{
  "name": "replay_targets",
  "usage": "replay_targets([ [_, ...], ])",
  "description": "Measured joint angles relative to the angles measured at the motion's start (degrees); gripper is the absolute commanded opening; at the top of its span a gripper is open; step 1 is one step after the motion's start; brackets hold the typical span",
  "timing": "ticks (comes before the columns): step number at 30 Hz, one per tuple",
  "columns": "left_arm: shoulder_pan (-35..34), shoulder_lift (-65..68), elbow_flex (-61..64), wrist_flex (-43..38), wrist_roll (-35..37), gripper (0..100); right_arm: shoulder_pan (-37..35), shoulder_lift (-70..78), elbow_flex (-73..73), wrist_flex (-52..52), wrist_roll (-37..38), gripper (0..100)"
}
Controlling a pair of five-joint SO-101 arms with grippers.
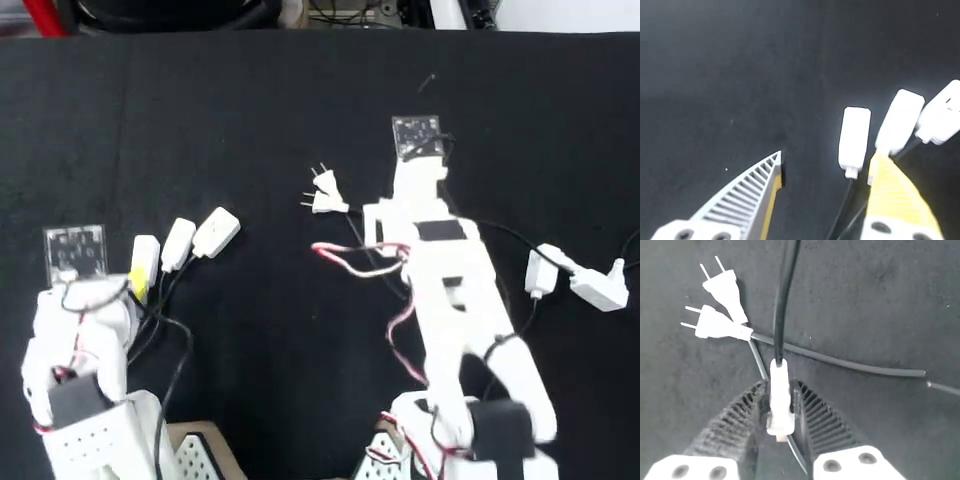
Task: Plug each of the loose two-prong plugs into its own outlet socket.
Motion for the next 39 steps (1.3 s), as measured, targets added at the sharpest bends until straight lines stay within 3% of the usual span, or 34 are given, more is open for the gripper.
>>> replay_targets([
  [9,9.8,38.9,-16.4,-5.7,-1.6,28,0.5,6.5,-5.6,1.6,0.1,1.1],
  [16,6.2,57.3,-25.9,-4.9,-10.5,27,0.5,6.7,-5.6,1.8,0.1,1.1],
  [22,2.6,66.6,-32.4,-3.2,-15.1,27,0.5,6.7,-5.6,1.8,0.1,1.1],
  [34,5.3,71.2,-32.9,-4.4,-15.6,27,0.5,6.7,-5.7,1.8,0.1,1.1],
  [39,5.8,71.2,-30.4,-10.8,-10.5,15,0.5,6.7,-5.7,1.8,0.1,1.1],
])
